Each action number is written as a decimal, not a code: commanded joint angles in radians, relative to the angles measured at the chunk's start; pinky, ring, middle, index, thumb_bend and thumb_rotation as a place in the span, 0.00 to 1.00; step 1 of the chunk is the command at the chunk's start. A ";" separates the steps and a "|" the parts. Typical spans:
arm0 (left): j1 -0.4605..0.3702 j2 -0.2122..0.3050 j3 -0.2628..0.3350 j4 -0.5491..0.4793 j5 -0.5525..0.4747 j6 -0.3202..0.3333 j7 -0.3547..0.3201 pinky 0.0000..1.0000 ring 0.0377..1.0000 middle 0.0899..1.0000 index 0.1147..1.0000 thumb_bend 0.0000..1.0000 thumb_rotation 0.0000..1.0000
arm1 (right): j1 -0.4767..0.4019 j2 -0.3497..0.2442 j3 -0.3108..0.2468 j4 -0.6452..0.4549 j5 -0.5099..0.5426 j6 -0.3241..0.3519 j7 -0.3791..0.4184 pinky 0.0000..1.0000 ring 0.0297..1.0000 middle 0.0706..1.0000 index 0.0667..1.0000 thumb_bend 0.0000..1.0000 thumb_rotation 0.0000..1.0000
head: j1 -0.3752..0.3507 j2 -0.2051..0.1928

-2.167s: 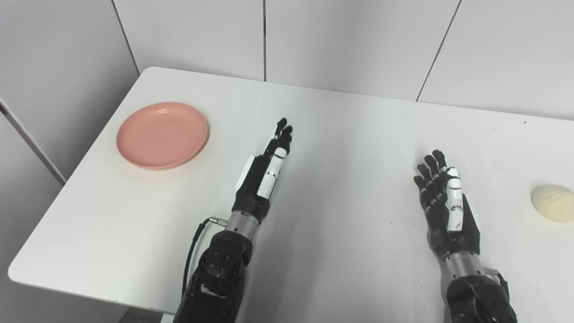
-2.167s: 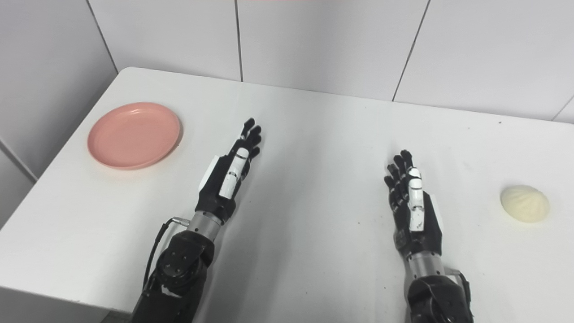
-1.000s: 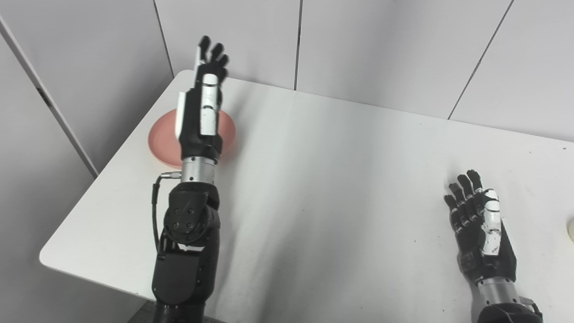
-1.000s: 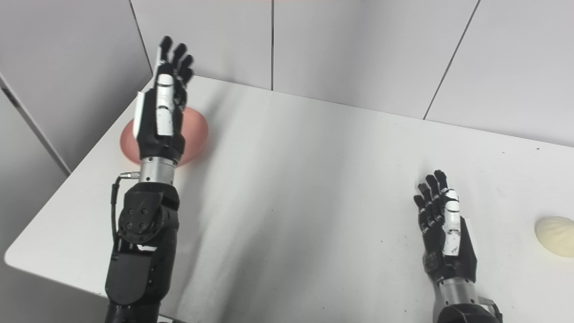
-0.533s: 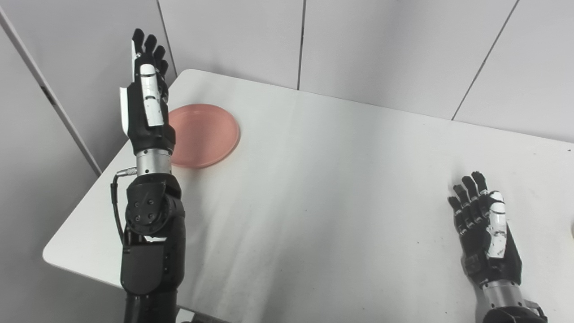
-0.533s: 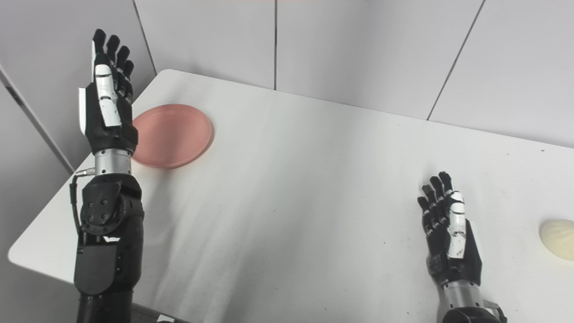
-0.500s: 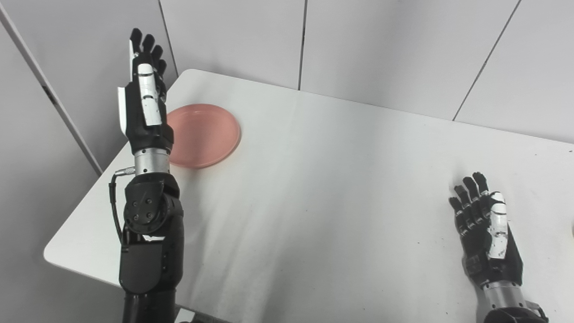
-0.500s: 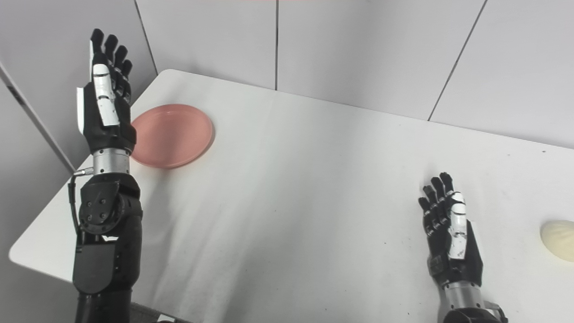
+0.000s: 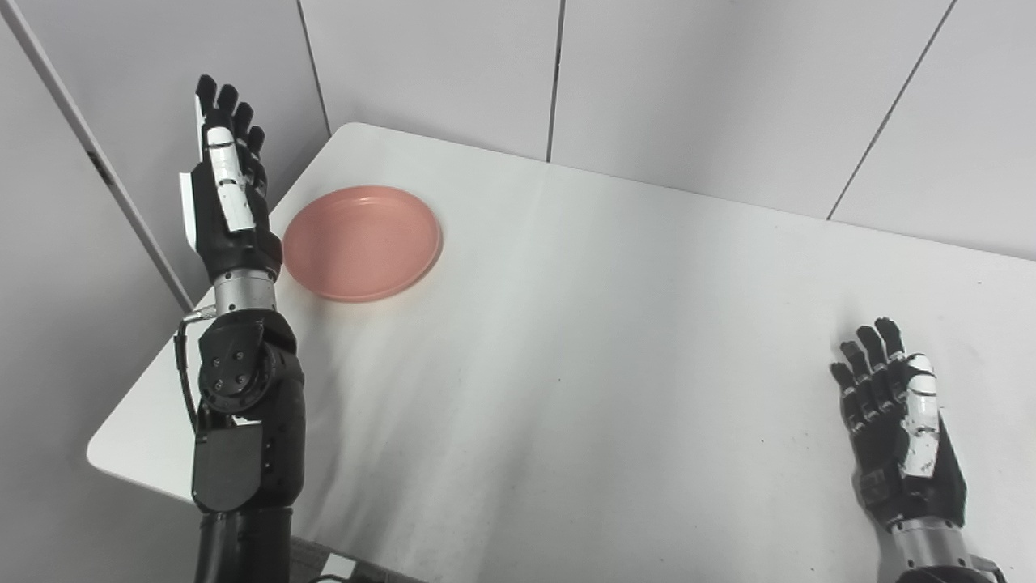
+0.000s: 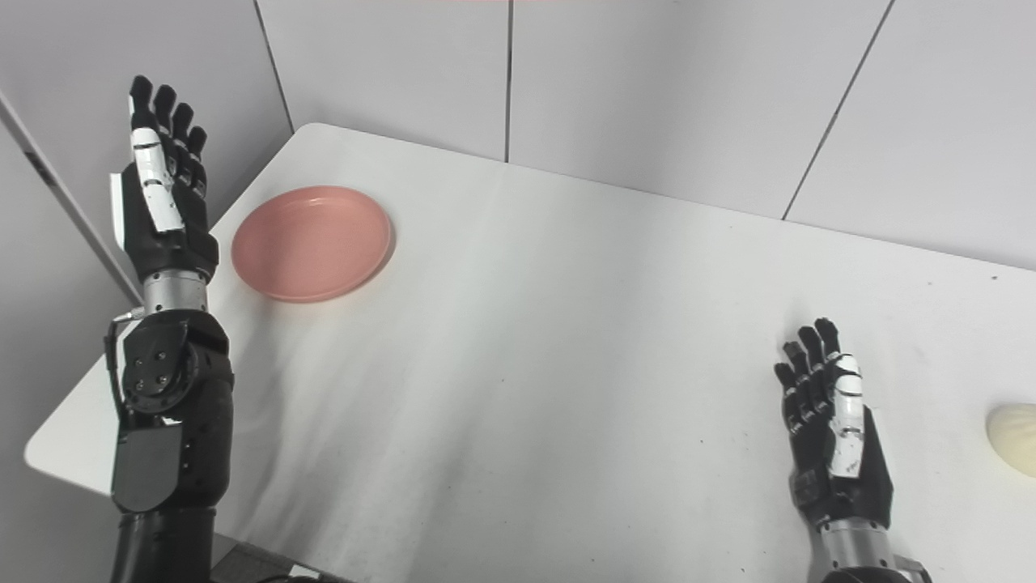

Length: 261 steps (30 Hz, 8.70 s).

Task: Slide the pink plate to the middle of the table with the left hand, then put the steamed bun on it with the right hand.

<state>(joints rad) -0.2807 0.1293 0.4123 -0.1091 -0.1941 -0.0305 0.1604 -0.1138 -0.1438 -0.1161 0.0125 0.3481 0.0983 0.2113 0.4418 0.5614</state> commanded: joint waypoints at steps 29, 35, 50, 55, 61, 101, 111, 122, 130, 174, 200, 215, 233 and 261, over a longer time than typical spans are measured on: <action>-0.047 0.090 0.046 0.243 -0.110 -0.130 -0.012 1.00 1.00 1.00 1.00 0.48 1.00 | 0.023 -0.012 -0.001 -0.007 0.000 0.034 -0.008 1.00 1.00 1.00 1.00 0.08 1.00 | 0.002 0.010; -0.051 0.091 0.045 0.265 -0.118 -0.123 -0.008 1.00 1.00 1.00 1.00 0.48 1.00 | 0.023 -0.010 -0.003 -0.008 0.005 0.036 -0.007 1.00 1.00 1.00 1.00 0.08 1.00 | 0.002 0.011; -0.059 0.091 0.044 0.350 -0.116 -0.106 0.003 1.00 1.00 1.00 1.00 0.42 1.00 | 0.022 -0.004 -0.003 -0.014 -0.004 0.037 -0.019 1.00 1.00 1.00 1.00 0.08 1.00 | 0.000 0.012; -0.059 0.086 0.037 0.367 -0.108 -0.097 0.014 1.00 1.00 1.00 1.00 0.42 1.00 | 0.022 -0.006 -0.002 -0.008 0.000 0.030 -0.012 1.00 1.00 1.00 1.00 0.08 1.00 | 0.000 0.012; -0.064 0.088 0.038 0.410 -0.115 -0.093 0.013 1.00 1.00 1.00 1.00 0.42 1.00 | 0.022 -0.002 -0.003 -0.013 0.002 0.037 -0.018 1.00 1.00 1.00 1.00 0.08 1.00 | -0.003 0.016; -0.119 0.034 -0.179 0.624 -0.063 -0.036 -0.112 0.97 0.95 0.94 0.95 0.42 1.00 | 0.030 0.013 0.016 -0.007 -0.020 0.008 -0.022 1.00 1.00 1.00 1.00 0.10 1.00 | -0.096 0.038; -0.099 0.012 -0.270 0.564 -0.036 0.002 -0.186 0.97 0.94 0.93 0.94 0.46 1.00 | 0.037 0.038 0.033 -0.006 -0.072 0.003 -0.048 1.00 1.00 1.00 1.00 0.13 1.00 | -0.199 0.046; -0.063 -0.012 -0.359 0.470 -0.022 0.051 -0.267 0.97 0.94 0.93 0.94 0.45 1.00 | 0.041 0.076 0.048 0.000 -0.127 -0.006 -0.085 1.00 1.00 1.00 1.00 0.17 1.00 | -0.312 0.055; -0.029 -0.044 -0.399 0.384 -0.044 0.121 -0.328 0.96 0.94 0.93 0.95 0.42 1.00 | 0.044 0.100 0.064 0.010 -0.154 -0.020 -0.102 1.00 1.00 1.00 1.00 0.18 1.00 | -0.385 0.057; 0.091 -0.155 -0.488 0.196 -0.051 0.213 -0.369 1.00 0.99 0.98 1.00 0.38 1.00 | 0.017 0.128 0.072 0.024 -0.220 -0.104 -0.151 1.00 1.00 1.00 1.00 0.22 1.00 | -0.576 0.076; 0.104 -0.106 -0.438 0.305 -0.039 0.076 -0.387 0.98 0.97 0.97 0.99 0.40 1.00 | -0.174 -0.071 0.001 -0.148 -0.553 -0.156 -0.271 0.87 0.91 0.97 1.00 0.62 0.93 | -0.807 0.027; 0.111 -0.074 -0.438 0.333 -0.061 0.086 -0.434 0.99 0.98 0.98 0.99 0.38 1.00 | -0.158 -0.270 -0.081 -0.339 -0.900 -0.009 -0.258 0.68 0.79 0.89 0.93 0.77 0.70 | -0.904 0.015; 0.105 -0.049 -0.420 0.358 -0.095 0.089 -0.468 0.99 0.98 0.97 0.99 0.40 1.00 | -0.118 -0.551 -0.082 -0.219 -0.981 0.195 -0.013 0.81 0.93 0.93 0.90 0.90 0.48 | -0.944 0.019; 0.108 -0.030 -0.409 0.337 -0.118 0.128 -0.482 1.00 0.98 0.97 0.99 0.39 1.00 | -0.227 -0.626 0.099 0.014 -1.051 0.369 0.141 0.75 0.92 0.93 0.89 0.92 0.47 | -0.965 0.048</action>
<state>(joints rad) -0.2242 0.0822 -0.0040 0.1866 -0.3151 0.0435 -0.3259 -0.2991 -0.7291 -0.0072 0.0356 -0.6897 0.4568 0.3590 -0.5216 0.6075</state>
